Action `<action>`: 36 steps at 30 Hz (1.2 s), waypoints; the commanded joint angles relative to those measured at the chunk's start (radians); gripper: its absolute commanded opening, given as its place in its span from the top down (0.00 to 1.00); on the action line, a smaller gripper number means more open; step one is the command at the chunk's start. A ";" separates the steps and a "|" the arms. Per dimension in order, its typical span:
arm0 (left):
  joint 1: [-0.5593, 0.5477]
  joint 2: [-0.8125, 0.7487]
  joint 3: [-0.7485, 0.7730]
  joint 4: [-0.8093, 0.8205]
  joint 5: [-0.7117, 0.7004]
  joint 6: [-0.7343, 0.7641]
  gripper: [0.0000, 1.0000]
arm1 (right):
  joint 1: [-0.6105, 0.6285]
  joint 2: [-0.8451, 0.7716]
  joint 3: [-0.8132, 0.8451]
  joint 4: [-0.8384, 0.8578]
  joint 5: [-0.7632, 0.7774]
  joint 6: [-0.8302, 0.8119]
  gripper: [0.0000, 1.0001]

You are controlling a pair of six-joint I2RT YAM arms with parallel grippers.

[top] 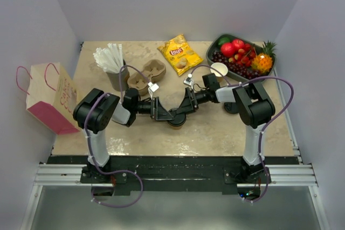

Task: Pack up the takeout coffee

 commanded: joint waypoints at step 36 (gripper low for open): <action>0.085 -0.563 0.887 -1.713 -0.914 1.117 0.03 | -0.050 -0.499 0.394 -0.724 0.731 -0.669 0.13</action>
